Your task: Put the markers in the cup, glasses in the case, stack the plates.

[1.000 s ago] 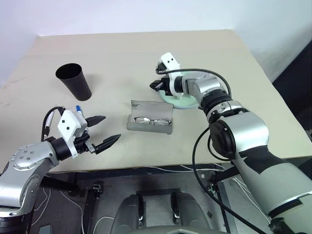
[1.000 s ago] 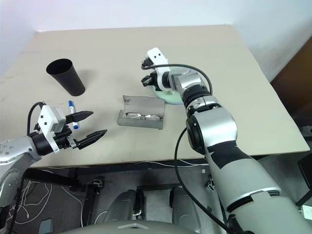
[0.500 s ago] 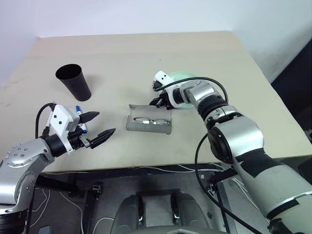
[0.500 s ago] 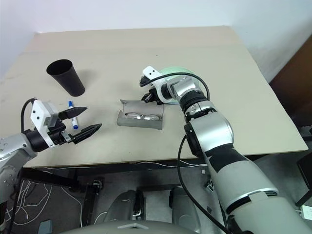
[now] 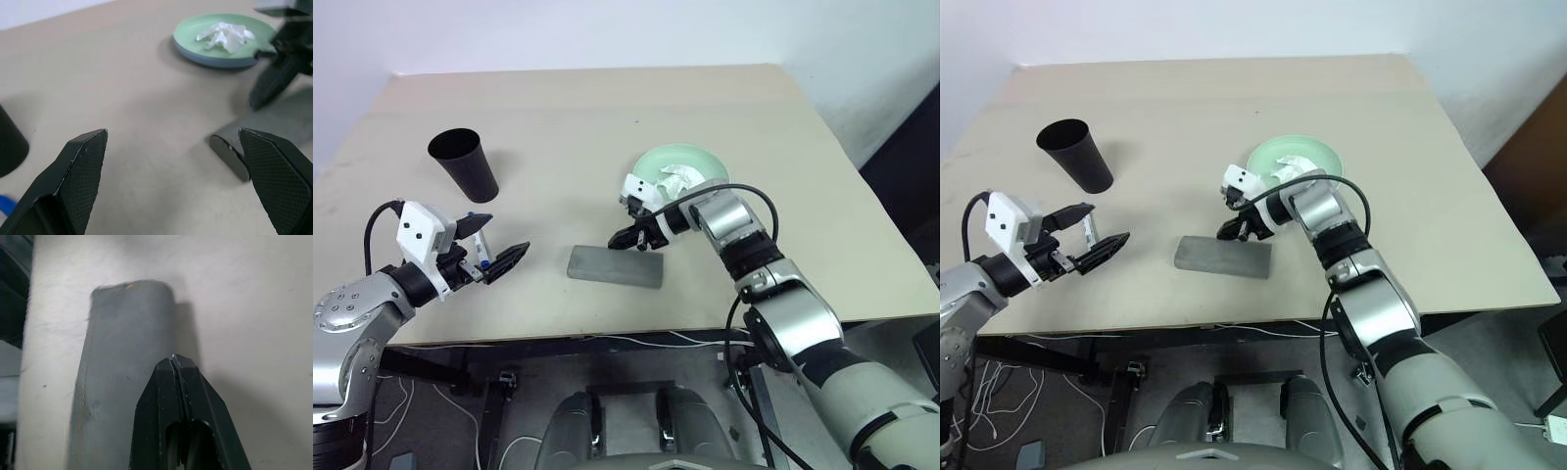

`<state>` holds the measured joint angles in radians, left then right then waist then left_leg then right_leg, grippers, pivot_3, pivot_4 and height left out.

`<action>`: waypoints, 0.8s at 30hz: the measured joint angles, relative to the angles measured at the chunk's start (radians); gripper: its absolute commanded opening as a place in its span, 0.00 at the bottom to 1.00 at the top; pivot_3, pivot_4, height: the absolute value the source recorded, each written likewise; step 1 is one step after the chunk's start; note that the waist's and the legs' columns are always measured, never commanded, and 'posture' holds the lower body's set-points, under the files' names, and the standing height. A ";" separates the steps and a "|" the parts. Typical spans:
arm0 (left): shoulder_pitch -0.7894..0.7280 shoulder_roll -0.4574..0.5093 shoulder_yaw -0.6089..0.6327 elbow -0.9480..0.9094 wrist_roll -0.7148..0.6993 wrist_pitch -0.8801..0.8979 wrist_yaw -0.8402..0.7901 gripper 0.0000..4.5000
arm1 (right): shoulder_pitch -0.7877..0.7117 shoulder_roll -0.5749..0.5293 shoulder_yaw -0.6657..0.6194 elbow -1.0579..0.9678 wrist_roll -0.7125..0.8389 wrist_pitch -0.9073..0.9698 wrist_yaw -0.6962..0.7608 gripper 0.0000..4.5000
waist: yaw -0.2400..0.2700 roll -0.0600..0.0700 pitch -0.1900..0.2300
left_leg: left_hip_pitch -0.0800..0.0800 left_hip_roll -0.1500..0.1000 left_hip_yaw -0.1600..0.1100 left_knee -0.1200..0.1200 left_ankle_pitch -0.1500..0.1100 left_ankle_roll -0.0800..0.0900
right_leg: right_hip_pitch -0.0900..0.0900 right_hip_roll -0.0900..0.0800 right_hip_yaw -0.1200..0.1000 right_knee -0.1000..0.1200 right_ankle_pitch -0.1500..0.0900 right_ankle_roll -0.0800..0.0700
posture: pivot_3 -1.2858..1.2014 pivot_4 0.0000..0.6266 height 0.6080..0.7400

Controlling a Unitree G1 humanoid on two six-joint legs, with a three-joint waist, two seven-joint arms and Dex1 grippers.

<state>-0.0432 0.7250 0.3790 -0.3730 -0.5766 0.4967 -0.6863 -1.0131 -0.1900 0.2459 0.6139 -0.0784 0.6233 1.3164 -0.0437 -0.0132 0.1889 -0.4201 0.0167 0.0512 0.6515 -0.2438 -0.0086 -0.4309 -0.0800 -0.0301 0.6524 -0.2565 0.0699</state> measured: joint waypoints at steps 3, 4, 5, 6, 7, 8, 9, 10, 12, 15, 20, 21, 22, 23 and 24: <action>-0.008 -0.012 0.000 0.011 0.001 -0.001 0.021 1.00 | 0.040 0.001 -0.038 -0.073 0.066 0.021 -0.049 0.01 | 0.000 0.000 0.000 | 0.000 0.000 0.000 0.000 0.000 0.000 | 0.000 0.000 0.000 0.001 0.000 0.000 | 0.52 0.24 1.00; -0.008 -0.014 0.000 0.013 0.002 -0.001 0.027 1.00 | 0.039 0.000 -0.067 -0.092 0.089 0.024 -0.071 0.01 | 0.000 0.000 0.000 | 0.000 0.000 0.000 0.000 0.000 0.000 | 0.000 0.000 0.000 0.001 0.000 0.000 | 0.52 0.24 1.00; -0.008 -0.017 0.001 0.017 0.005 -0.003 0.037 1.00 | 0.039 -0.002 -0.098 -0.117 0.117 0.025 -0.088 0.01 | 0.001 0.000 0.000 | 0.000 0.000 0.000 0.000 0.000 0.000 | 0.000 0.000 0.000 0.001 0.000 0.000 | 0.52 0.24 1.00; -0.009 -0.018 0.001 0.020 0.009 -0.003 0.044 1.00 | 0.039 -0.011 -0.119 -0.144 0.143 0.027 -0.095 0.01 | 0.002 0.000 0.000 | 0.000 0.000 0.000 0.000 0.000 0.000 | 0.000 0.000 0.000 0.001 0.000 0.000 | 0.52 0.24 1.00; -0.009 -0.020 0.001 0.022 0.012 -0.004 0.050 1.00 | 0.041 -0.027 -0.129 -0.175 0.169 0.037 -0.090 0.01 | 0.003 0.000 0.000 | 0.000 0.000 0.000 0.000 0.000 0.000 | 0.000 0.000 0.000 0.000 0.000 0.000 | 0.52 0.24 1.00; -0.009 -0.020 0.002 0.023 0.015 -0.004 0.055 1.00 | 0.045 -0.046 -0.137 -0.208 0.194 0.054 -0.079 0.01 | 0.005 0.000 0.000 | 0.000 0.000 0.000 0.000 0.000 0.000 | 0.000 0.000 0.000 0.000 0.000 0.000 | 0.52 0.24 1.00; -0.008 -0.022 0.004 0.024 0.017 -0.005 0.059 1.00 | 0.062 -0.082 -0.139 -0.265 0.235 0.089 -0.049 0.01 | 0.008 0.000 0.000 | 0.000 0.000 0.000 0.000 0.000 0.000 | 0.001 0.000 0.000 -0.001 0.000 0.000 | 0.52 0.24 1.00; -0.008 -0.023 0.006 0.026 0.019 -0.005 0.062 1.00 | 0.076 -0.105 -0.139 -0.300 0.260 0.109 -0.029 0.01 | 0.009 0.000 0.000 | 0.000 0.000 0.000 0.000 0.000 0.000 | 0.001 0.000 0.000 -0.002 0.000 0.000 | 0.52 0.24 1.00; -0.007 -0.028 0.012 0.028 0.019 -0.005 0.070 1.00 | 0.125 -0.148 -0.131 -0.381 0.303 0.139 0.010 0.01 | 0.009 -0.001 0.000 | 0.000 0.000 0.000 0.000 0.000 0.001 | 0.001 -0.001 0.000 -0.003 0.000 0.000 | 0.52 0.24 1.00; -0.010 -0.033 0.024 0.030 0.018 -0.004 0.083 1.00 | 0.184 -0.165 -0.097 -0.459 0.338 0.158 0.018 0.01 | 0.002 -0.001 0.000 | 0.000 0.000 -0.001 0.000 0.000 0.000 | 0.001 0.000 0.000 -0.002 0.000 0.000 | 0.52 0.24 1.00; -0.021 -0.044 0.030 0.037 0.011 0.003 0.097 1.00 | 0.220 -0.125 -0.016 -0.453 0.336 0.142 -0.046 0.01 | 0.000 -0.001 0.000 | 0.002 0.000 0.000 0.000 0.000 0.000 | 0.002 0.001 0.000 0.000 0.000 0.000 | 0.52 0.24 1.00; -0.022 -0.044 0.031 0.037 0.005 0.011 0.099 1.00 | 0.228 -0.118 -0.001 -0.448 0.335 0.132 -0.053 0.01 | 0.002 -0.001 0.000 | 0.002 0.000 0.000 0.000 0.000 0.000 | 0.002 0.001 0.000 0.000 0.000 0.000 | 0.52 0.24 1.00; -0.023 -0.044 0.031 0.037 -0.002 0.024 0.103 1.00 | 0.239 -0.120 0.025 -0.432 0.323 0.103 -0.058 0.01 | 0.003 -0.001 -0.001 | 0.002 0.000 0.000 0.001 0.000 0.000 | 0.003 0.000 0.000 -0.001 0.000 0.000 | 0.52 0.24 1.00; -0.023 -0.044 0.032 0.037 -0.005 0.031 0.107 1.00 | 0.252 -0.121 0.046 -0.413 0.305 0.074 -0.066 0.01 | 0.005 -0.002 -0.001 | 0.002 0.000 0.000 0.001 0.000 0.000 | 0.003 0.000 0.000 -0.001 0.000 0.000 | 0.52 0.24 1.00; -0.023 -0.044 0.035 0.037 -0.008 0.041 0.114 1.00 | 0.270 -0.124 0.071 -0.380 0.282 0.042 -0.078 0.01 | 0.008 -0.002 -0.001 | 0.002 -0.001 0.000 0.001 0.000 0.000 | 0.003 0.000 0.000 -0.002 0.000 0.000 | 0.52 0.24 1.00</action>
<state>-0.0664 0.6811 0.4144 -0.3357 -0.5849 0.5375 -0.5723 -0.7436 -0.3139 0.3169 0.2339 0.2037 0.6657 1.2388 -0.0355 -0.0156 0.1880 -0.4181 0.0162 0.0507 0.6521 -0.2435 -0.0082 -0.4275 -0.0799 -0.0304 0.6508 -0.2564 0.0697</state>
